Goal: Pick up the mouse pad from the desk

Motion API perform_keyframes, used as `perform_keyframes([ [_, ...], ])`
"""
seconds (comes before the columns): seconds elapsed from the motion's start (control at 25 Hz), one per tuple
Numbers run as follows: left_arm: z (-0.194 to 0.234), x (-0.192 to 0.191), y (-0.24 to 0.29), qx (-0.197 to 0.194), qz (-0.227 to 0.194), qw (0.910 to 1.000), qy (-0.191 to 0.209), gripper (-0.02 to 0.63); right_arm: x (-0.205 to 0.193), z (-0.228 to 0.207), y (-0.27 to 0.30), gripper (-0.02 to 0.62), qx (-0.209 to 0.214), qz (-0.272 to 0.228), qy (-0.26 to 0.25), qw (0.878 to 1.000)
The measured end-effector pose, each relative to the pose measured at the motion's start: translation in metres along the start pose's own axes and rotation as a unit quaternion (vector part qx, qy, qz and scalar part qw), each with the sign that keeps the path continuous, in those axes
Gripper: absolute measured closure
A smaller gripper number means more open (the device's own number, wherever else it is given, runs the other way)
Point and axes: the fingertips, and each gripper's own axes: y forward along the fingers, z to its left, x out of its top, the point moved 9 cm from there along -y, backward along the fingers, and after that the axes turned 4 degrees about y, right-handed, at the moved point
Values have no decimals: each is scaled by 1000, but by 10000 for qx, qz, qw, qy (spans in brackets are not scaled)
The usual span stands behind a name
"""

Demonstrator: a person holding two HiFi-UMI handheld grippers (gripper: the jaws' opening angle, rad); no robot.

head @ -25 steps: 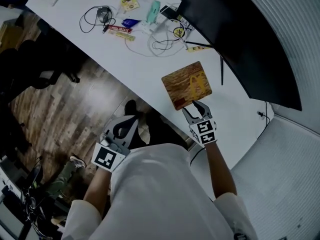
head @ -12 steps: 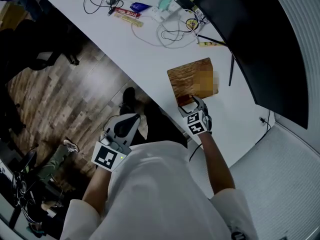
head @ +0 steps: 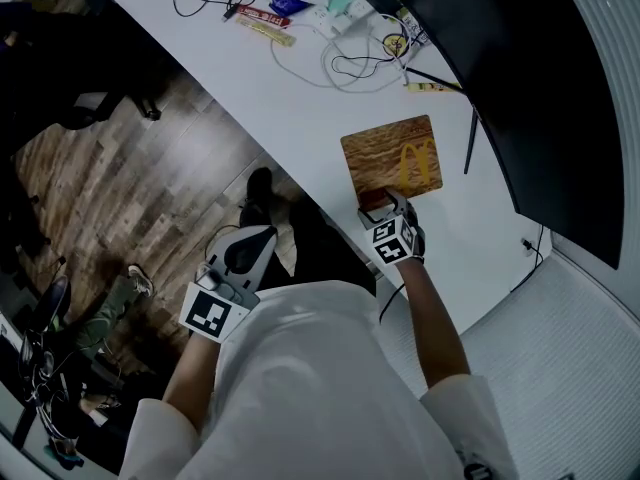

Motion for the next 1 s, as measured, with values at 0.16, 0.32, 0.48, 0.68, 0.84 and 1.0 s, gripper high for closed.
perform_keyframes([
  [0.16, -3, 1, 0, -33, -30, 10000, -2, 589, 0, -3, -1, 274, 2, -1, -10, 10000],
  [0.32, -4, 2, 1, -49, -39, 10000, 25, 589, 1, -7, -1, 302, -12, -17, 21, 10000],
  [0.48, -6, 2, 0, -44, -42, 10000, 77, 589, 2, -9, -1, 358, -91, -60, 62, 9999],
  [0.68, -13, 2, -2, -3, -77, 9999, 137, 589, 0, -20, -4, 523, -463, -238, 77, 9986],
  [0.84, -15, 5, -10, 109, -132, 9998, 120, 589, 4, -24, -13, 541, -481, -293, 145, 9983],
  [1.0, -16, 9, -21, 183, -229, 9993, 223, 589, 9, -28, -36, 545, -709, -569, 430, 9949],
])
